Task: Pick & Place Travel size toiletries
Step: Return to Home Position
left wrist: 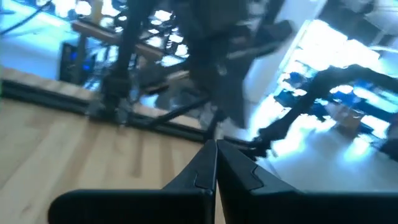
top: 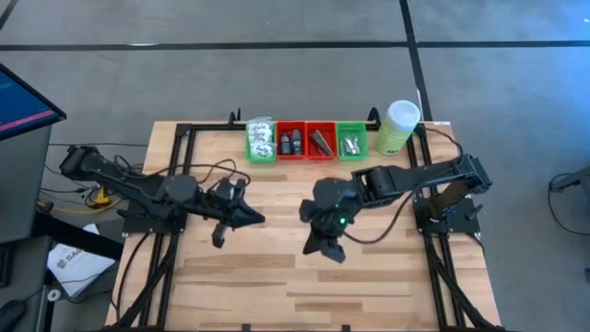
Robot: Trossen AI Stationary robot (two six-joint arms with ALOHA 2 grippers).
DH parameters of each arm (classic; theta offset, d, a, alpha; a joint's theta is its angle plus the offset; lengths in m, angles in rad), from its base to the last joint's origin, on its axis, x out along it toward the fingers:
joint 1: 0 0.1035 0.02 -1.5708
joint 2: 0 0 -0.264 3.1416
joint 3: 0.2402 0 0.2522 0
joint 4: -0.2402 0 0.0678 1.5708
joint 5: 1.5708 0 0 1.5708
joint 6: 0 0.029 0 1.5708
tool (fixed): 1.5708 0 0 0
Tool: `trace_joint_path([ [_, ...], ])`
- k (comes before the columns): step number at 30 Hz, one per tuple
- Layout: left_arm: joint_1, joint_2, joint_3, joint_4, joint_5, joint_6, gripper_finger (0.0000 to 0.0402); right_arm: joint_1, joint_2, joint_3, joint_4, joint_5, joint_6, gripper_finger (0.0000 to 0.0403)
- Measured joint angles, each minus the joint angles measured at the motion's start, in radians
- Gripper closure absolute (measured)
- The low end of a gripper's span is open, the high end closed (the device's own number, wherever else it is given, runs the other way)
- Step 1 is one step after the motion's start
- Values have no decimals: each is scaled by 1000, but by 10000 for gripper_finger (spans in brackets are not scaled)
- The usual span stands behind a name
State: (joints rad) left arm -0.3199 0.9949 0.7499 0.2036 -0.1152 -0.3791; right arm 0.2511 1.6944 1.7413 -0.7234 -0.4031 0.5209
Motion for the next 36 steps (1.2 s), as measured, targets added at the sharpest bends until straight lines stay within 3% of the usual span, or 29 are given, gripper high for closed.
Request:
trace_joint_path([
  [5,-21,3,0,-11,89,-24,399,4,-10,1,-37,-44,3,403],
  [10,-36,31,0,-42,97,-28,400,7,-5,0,-170,-89,54,403],
  [14,-33,55,0,-54,97,-29,400,-6,-5,0,-249,-28,227,403],
  [20,-32,80,0,-56,96,-29,400,-23,-5,0,-308,-62,438,403],
  [24,-32,81,0,-53,95,-29,400,-13,-5,0,-301,-134,415,403],
  [30,-32,81,0,-54,94,-29,400,159,-5,0,-326,-179,366,403],
  [33,-32,81,0,-53,94,-28,401,204,22,1,-309,-170,362,403],
  [36,-32,81,0,-53,76,-21,401,210,34,-5,-320,-88,358,403],
])
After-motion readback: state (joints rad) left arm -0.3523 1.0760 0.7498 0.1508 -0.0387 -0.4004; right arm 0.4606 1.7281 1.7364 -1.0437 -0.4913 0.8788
